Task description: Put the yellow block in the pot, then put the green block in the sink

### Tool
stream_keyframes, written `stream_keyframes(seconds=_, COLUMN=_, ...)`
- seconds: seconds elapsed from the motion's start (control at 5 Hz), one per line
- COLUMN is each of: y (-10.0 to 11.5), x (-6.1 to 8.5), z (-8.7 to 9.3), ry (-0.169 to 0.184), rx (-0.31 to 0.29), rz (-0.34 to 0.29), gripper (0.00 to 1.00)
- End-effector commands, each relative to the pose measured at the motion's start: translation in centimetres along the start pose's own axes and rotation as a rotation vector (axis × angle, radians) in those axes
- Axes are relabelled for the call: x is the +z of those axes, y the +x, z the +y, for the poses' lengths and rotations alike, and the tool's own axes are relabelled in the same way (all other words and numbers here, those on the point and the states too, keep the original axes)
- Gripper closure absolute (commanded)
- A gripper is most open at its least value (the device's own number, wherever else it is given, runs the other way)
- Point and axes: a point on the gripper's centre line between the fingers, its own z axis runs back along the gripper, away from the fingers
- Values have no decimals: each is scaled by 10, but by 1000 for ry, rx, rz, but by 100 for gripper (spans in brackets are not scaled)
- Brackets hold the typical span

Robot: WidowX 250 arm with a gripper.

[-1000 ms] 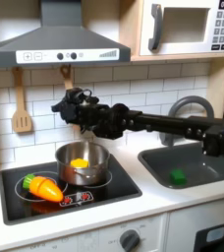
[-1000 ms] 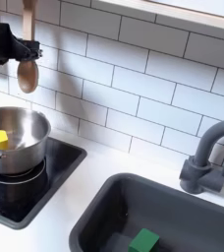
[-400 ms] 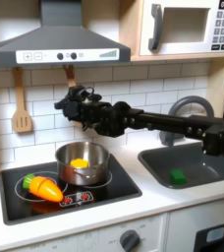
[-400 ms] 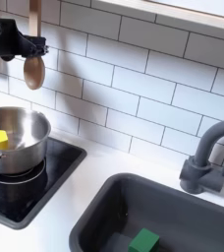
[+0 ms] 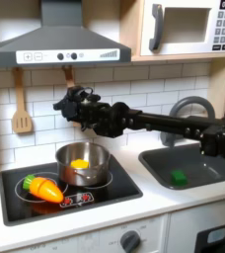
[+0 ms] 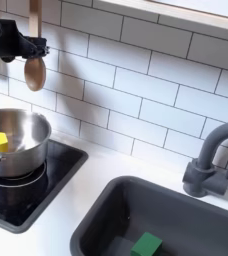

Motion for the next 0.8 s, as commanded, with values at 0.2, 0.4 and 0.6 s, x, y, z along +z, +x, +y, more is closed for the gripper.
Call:
stream_keyframes(seconds=0.2, y=-8, x=-3, z=3, ry=3, rx=6, rz=18, gripper=100)
stream_keyframes(seconds=0.4, y=-4, x=-1, z=1, ry=0, rx=-4, rz=7, gripper=100)
stream_keyframes(seconds=0.6, y=-3, x=-2, z=-1, ry=-13, rx=-1, rz=-3, gripper=100)
